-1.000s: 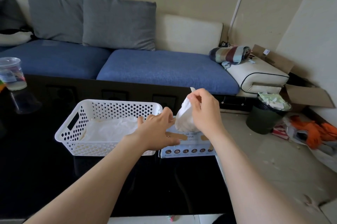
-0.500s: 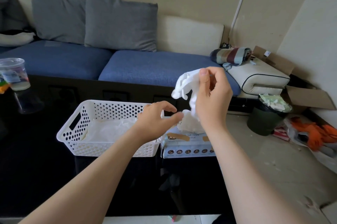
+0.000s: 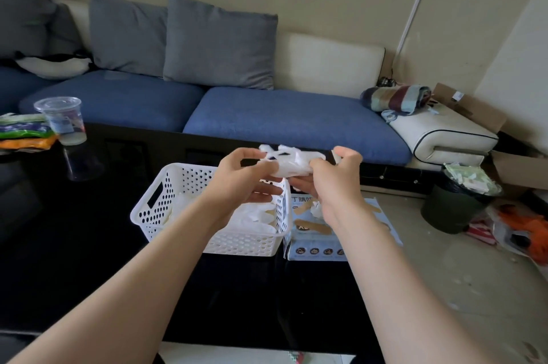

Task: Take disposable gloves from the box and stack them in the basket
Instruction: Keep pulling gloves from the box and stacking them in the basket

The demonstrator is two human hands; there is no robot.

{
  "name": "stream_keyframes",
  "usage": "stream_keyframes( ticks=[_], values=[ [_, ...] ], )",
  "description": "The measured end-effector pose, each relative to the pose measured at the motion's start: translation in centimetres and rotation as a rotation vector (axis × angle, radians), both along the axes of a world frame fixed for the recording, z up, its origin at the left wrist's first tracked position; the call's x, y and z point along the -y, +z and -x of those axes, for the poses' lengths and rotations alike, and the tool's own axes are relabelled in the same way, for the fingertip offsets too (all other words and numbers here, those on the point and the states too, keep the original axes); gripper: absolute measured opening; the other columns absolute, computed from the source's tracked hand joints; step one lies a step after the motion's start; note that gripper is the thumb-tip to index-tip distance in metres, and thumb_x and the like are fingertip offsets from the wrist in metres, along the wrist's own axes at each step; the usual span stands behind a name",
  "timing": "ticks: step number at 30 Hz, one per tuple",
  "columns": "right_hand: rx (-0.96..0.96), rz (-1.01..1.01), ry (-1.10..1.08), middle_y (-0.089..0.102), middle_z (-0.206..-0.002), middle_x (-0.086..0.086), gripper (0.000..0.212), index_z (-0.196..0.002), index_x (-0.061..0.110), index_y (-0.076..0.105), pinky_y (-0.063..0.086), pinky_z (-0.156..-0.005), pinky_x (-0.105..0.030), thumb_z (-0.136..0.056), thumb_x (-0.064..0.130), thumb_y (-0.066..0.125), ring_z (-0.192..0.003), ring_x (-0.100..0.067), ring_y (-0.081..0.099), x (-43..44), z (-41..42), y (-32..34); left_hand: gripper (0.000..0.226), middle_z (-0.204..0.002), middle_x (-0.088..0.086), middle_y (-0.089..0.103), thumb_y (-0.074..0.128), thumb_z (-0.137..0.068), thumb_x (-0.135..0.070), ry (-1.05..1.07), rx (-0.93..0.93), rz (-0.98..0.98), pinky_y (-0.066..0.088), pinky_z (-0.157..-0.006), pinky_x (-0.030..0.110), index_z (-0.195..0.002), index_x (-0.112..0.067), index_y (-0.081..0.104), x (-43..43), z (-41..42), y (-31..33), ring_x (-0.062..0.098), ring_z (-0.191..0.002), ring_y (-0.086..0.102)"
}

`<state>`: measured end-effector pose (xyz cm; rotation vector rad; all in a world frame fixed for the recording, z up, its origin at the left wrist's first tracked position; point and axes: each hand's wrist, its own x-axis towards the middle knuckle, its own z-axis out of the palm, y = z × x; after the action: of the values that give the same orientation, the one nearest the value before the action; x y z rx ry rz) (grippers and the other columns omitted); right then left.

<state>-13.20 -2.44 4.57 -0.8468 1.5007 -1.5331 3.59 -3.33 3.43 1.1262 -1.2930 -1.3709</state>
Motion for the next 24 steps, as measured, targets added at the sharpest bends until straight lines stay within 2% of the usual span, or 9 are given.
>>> stream_keyframes(
  ticks=[3, 6, 10, 13, 16, 18, 20, 22, 24],
  values=[
    [0.027, -0.051, 0.08, 0.066, -0.118, -0.023, 0.048, -0.133, 0.027, 0.05, 0.067, -0.065, -0.043, -0.098, -0.004, 0.037, -0.073, -0.039, 0.08, -0.2, -0.9, 0.5, 0.033, -0.097, 0.011, 0.079, 0.071, -0.097, -0.009, 0.117, 0.004, 0.07, 0.065, -0.08, 0.042, -0.125, -0.02, 0.057, 0.1, -0.6, -0.1, 0.026, -0.083, 0.08],
    [-0.04, -0.125, 0.155, 0.079, -0.092, -0.023, 0.038, -0.123, 0.014, 0.065, 0.064, -0.058, -0.038, -0.102, 0.001, 0.036, -0.07, -0.036, 0.08, -0.6, -1.6, 1.2, 0.014, -0.098, 0.01, 0.078, 0.064, -0.101, -0.008, 0.179, 0.029, 0.149, 0.063, -0.074, 0.036, -0.111, -0.015, 0.069, 0.4, -1.3, -0.1, 0.022, -0.079, 0.079],
    [-0.13, -0.196, 0.309, 0.082, -0.088, -0.013, 0.033, -0.113, 0.013, 0.073, 0.067, -0.079, -0.044, -0.099, 0.016, 0.044, -0.078, -0.032, 0.081, -0.6, -1.7, 1.3, 0.036, -0.097, 0.007, 0.078, 0.045, -0.099, -0.002, 0.208, 0.06, 0.148, 0.061, -0.077, 0.037, -0.1, -0.014, 0.079, 0.7, -1.9, -0.1, 0.022, -0.082, 0.074],
    [-0.333, -0.118, 0.296, 0.082, -0.084, -0.003, 0.02, -0.102, 0.015, 0.077, 0.065, -0.069, -0.037, -0.095, 0.013, 0.059, -0.073, -0.024, 0.081, -0.7, -2.0, 0.9, 0.041, -0.1, 0.005, 0.076, 0.05, -0.09, 0.004, 0.179, 0.17, 0.179, 0.061, -0.08, 0.036, -0.107, -0.021, 0.078, 0.9, -2.5, -0.2, 0.023, -0.088, 0.073],
    [-0.521, -0.054, 0.263, 0.079, -0.073, 0.0, 0.012, -0.089, 0.017, 0.08, 0.057, -0.057, -0.029, -0.095, 0.016, 0.07, -0.063, -0.018, 0.078, -0.6, -2.2, 0.1, 0.034, -0.09, 0.0, 0.074, 0.075, -0.085, -0.007, 0.161, 0.363, 0.26, 0.06, -0.07, 0.031, -0.107, -0.034, 0.075, 1.2, -3.0, -0.9, 0.017, -0.077, 0.07],
    [-0.634, 0.011, 0.232, 0.076, -0.067, 0.006, 0.014, -0.081, 0.023, 0.081, 0.052, -0.059, -0.024, -0.094, 0.027, 0.077, -0.061, -0.009, 0.074, -0.3, -2.3, -0.2, 0.022, -0.085, -0.013, 0.067, 0.085, -0.085, -0.024, 0.171, 0.429, 0.329, 0.053, -0.064, 0.028, -0.101, -0.036, 0.077, 1.4, -3.2, -1.3, 0.009, -0.071, 0.062],
    [-0.672, 0.072, 0.213, 0.074, -0.067, 0.013, 0.016, -0.076, 0.026, 0.082, 0.047, -0.063, -0.021, -0.09, 0.035, 0.081, -0.065, 0.0, 0.068, -0.3, -2.4, 0.1, 0.015, -0.102, -0.019, 0.056, 0.085, -0.086, -0.039, 0.192, 0.487, 0.389, 0.048, -0.078, 0.024, -0.098, -0.038, 0.077, 1.7, -3.3, -1.8, 0.004, -0.089, 0.056],
    [-0.64, 0.093, 0.225, 0.069, -0.061, 0.015, 0.023, -0.068, 0.024, 0.078, 0.044, -0.064, -0.022, -0.089, 0.035, 0.079, -0.06, 0.002, 0.061, -0.2, -2.6, 0.3, 0.009, -0.117, -0.014, 0.048, 0.079, -0.089, -0.048, 0.23, 0.516, 0.429, 0.043, -0.095, 0.027, -0.096, -0.043, 0.076, 2.0, -3.3, -2.0, 0.008, -0.113, 0.049],
    [-0.587, 0.086, 0.261, 0.053, -0.05, 0.014, 0.037, -0.06, 0.016, 0.065, 0.04, -0.063, -0.026, -0.092, 0.032, 0.075, -0.052, -0.002, 0.048, -0.2, -2.8, 0.5, 0.011, -0.116, -0.01, 0.051, 0.072, -0.095, -0.046, 0.245, 0.466, 0.454, 0.041, -0.093, 0.023, -0.088, -0.04, 0.077, 2.0, -3.3, -1.7, 0.006, -0.114, 0.05]
  ],
)
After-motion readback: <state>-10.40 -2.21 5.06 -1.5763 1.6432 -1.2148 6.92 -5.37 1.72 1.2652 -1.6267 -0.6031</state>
